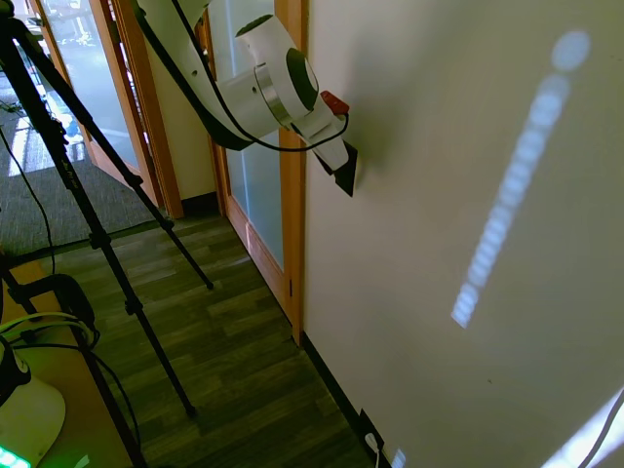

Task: Turn on the light

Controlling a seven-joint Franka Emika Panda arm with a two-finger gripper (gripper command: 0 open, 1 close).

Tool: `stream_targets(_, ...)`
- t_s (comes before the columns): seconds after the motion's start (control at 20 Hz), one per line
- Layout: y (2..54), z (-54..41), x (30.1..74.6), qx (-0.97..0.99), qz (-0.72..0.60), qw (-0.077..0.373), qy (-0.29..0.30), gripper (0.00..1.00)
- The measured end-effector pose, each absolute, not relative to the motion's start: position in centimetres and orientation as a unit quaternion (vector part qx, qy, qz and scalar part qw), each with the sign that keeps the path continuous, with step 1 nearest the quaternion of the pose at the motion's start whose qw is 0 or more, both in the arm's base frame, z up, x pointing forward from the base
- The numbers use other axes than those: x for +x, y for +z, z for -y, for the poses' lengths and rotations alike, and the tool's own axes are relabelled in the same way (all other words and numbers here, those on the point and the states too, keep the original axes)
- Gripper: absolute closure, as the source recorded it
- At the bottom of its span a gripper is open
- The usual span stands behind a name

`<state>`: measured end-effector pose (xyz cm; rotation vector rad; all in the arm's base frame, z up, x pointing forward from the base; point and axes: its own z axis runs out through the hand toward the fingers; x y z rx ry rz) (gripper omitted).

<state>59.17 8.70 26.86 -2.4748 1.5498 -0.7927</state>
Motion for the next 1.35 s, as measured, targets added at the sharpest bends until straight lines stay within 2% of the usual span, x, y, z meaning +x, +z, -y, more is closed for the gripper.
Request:
stream_targets(0.85, 27.1, -9.1, 58.9, -0.815, -0.502, 0.076, -0.278, 1.00)
stream_targets(1.05, 27.5, -8.9, 58.3, -0.809, -0.502, 0.094, -0.292, 1.00)
stream_targets(1.2, 29.7, -8.7, 57.6, -0.797, -0.498, 0.115, -0.322, 1.00)
stream_targets(1.25, 30.4, -8.5, 57.2, -0.793, -0.498, 0.117, -0.330, 0.00)
stream_targets(1.35, 31.2, -8.0, 56.6, -0.793, -0.494, 0.118, -0.338, 0.00)
